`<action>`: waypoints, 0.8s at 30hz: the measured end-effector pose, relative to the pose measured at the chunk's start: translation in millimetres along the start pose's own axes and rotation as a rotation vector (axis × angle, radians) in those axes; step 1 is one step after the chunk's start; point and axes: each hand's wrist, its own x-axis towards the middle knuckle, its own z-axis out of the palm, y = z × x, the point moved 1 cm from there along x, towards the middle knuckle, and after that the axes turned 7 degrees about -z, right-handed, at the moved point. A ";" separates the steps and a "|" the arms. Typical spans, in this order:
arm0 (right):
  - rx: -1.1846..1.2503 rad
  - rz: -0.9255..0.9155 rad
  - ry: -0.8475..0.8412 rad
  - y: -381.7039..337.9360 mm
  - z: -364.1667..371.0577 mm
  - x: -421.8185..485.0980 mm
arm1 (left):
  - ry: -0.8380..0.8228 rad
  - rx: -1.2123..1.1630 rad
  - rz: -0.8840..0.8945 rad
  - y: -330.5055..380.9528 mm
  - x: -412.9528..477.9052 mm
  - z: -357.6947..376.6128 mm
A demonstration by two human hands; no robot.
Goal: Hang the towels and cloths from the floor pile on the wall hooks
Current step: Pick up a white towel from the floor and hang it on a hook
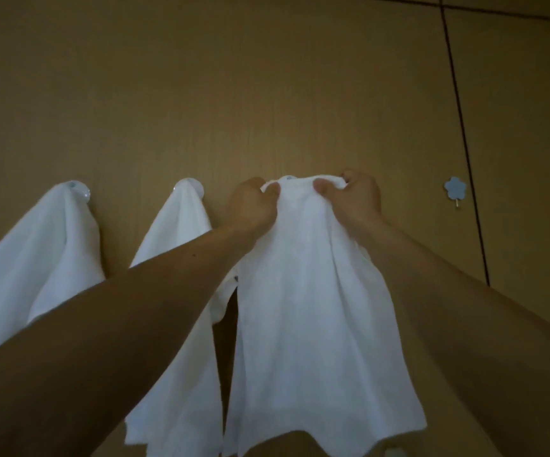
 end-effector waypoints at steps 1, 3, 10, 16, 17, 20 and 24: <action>-0.016 -0.018 0.003 0.4 5.2 11.3 | 0.018 0.010 -0.006 2.1 11.7 0.5; -0.033 -0.029 -0.001 0.5 15.4 31.0 | 0.064 0.019 -0.007 4.5 32.1 0.3; -0.164 -0.001 -0.076 9.1 34.9 55.1 | 0.127 0.323 0.040 -4.3 61.8 -2.5; 0.013 0.197 -0.132 21.8 26.0 43.3 | -0.049 0.241 -0.206 -2.0 53.6 8.2; 0.038 0.229 -0.172 22.5 23.5 41.2 | -0.122 0.200 -0.274 0.7 50.5 10.4; -0.158 0.269 -0.288 18.9 19.5 34.5 | -0.194 0.345 -0.290 6.9 44.5 12.4; -0.589 -0.120 -0.071 7.0 22.6 22.6 | 0.161 0.766 0.084 9.1 38.9 8.4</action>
